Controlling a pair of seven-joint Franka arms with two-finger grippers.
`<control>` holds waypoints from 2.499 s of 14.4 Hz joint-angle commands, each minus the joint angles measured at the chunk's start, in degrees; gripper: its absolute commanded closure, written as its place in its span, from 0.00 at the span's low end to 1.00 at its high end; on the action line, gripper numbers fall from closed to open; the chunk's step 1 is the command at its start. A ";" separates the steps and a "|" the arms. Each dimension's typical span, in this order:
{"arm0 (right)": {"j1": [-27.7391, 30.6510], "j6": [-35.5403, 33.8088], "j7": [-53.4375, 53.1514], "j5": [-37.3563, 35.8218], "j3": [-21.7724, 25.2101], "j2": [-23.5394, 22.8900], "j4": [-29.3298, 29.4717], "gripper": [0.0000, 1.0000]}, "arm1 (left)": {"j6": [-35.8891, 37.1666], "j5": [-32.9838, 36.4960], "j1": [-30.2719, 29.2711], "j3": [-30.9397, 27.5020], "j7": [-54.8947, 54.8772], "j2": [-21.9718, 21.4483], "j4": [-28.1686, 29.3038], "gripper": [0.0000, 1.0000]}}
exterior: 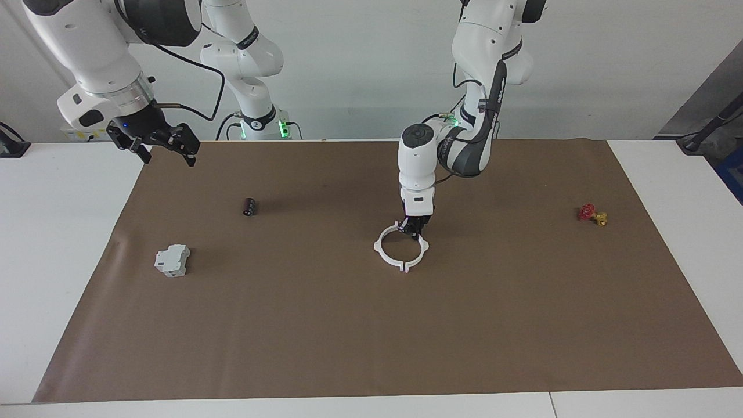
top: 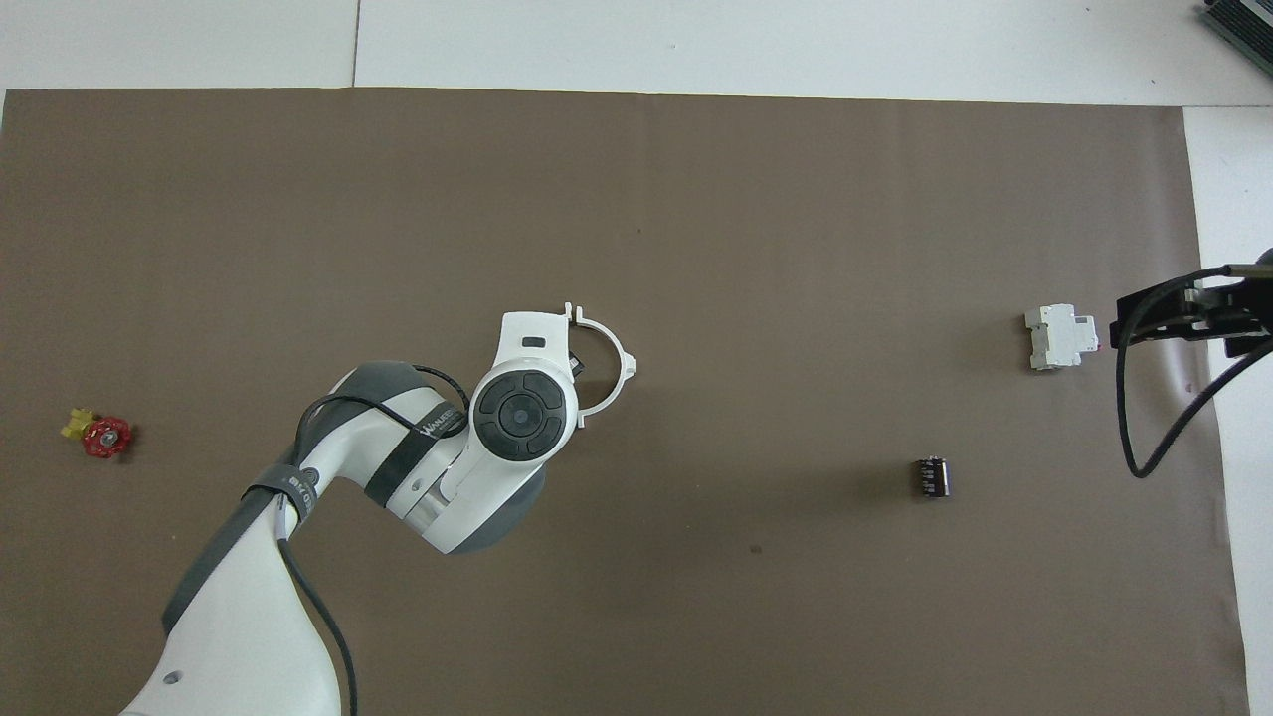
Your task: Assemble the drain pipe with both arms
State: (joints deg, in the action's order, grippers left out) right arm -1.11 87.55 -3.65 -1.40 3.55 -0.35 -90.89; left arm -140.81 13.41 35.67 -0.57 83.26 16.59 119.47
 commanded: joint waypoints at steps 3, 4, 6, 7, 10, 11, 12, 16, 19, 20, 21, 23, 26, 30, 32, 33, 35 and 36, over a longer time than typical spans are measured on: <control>0.40 -0.36 -0.56 0.61 -0.30 1.49 -1.48 0.00 | -0.52 0.56 0.72 -0.04 1.47 -0.42 2.87 1.00; 0.40 -0.36 -0.56 0.61 -0.30 1.49 -1.48 0.00 | -0.52 0.56 0.72 -0.04 1.38 -0.51 2.87 0.91; 0.40 -0.36 -0.56 0.69 -0.30 1.49 -1.48 0.00 | -0.43 0.56 0.72 -0.04 1.38 -0.42 2.87 0.63; 0.40 -0.36 -0.56 0.61 -0.30 1.49 -1.48 0.00 | -0.43 0.56 0.72 -0.04 1.38 -0.51 2.87 0.54; 0.40 -0.36 -0.56 0.61 -0.30 1.49 -1.48 0.00 | -0.35 0.56 0.72 -0.04 1.56 -0.42 2.87 0.02; 0.40 -0.36 -0.56 0.61 -0.30 1.49 -1.48 0.00 | -0.34 0.56 0.72 -0.04 1.64 -0.42 2.87 0.00; 0.40 -0.36 -0.56 0.69 -0.30 1.49 -1.48 0.00 | -0.34 0.56 0.72 -0.04 1.64 -0.42 2.78 0.00; 0.40 -0.36 -0.56 0.61 -0.30 1.49 -1.48 0.00 | 0.36 0.56 0.72 -0.04 1.73 -0.42 2.34 0.00; 0.40 -0.36 -0.56 0.61 -0.30 1.49 -1.48 0.00 | 2.20 0.56 0.72 0.04 1.47 -1.82 2.08 0.00; 0.40 -0.36 -0.56 0.69 -0.30 1.49 -1.48 0.00 | 3.07 0.56 0.63 0.04 1.38 -2.70 2.08 0.00; 0.40 -0.36 -0.56 0.61 -0.30 1.49 -1.48 0.00 | 4.21 0.56 0.63 0.13 1.38 -3.58 2.08 0.00; 0.40 -0.36 -0.56 0.61 -0.30 1.49 -1.48 0.00 | 6.76 0.56 0.45 0.22 1.21 -5.60 1.82 0.00; 0.40 -0.36 -0.56 0.61 -0.30 1.49 -1.48 0.00 | 11.24 0.56 -0.07 0.39 0.77 -8.32 0.76 0.00; 0.40 -0.36 -0.56 0.61 -0.30 1.49 -1.48 0.00 | 21.77 0.48 -1.04 -0.48 -6.05 -13.07 -2.48 0.00; 0.40 -0.36 -0.56 0.69 -0.30 1.49 -1.48 0.00 | 26.88 0.39 -3.92 -0.14 -11.34 -14.30 -4.42 0.00; 0.40 -0.36 -0.56 0.61 -0.30 1.49 -1.48 0.00 | 28.47 0.39 -4.90 -0.05 -12.58 -14.74 -5.30 0.00; 0.40 -0.36 -0.56 0.61 -0.30 1.49 -1.48 0.00 | 30.93 0.30 -6.83 -0.48 -19.23 -17.02 -6.27 0.00; 0.40 -0.36 -0.56 0.61 -0.30 1.49 -1.48 0.00 | 32.08 -0.66 -8.76 -0.48 -23.97 -18.86 -6.27 0.00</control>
State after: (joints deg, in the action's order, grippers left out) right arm -1.11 87.55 -3.65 -1.40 3.55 -0.35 -90.89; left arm -112.06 13.40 29.84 -1.36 66.61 0.85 113.60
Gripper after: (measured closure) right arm 0.000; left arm 0.000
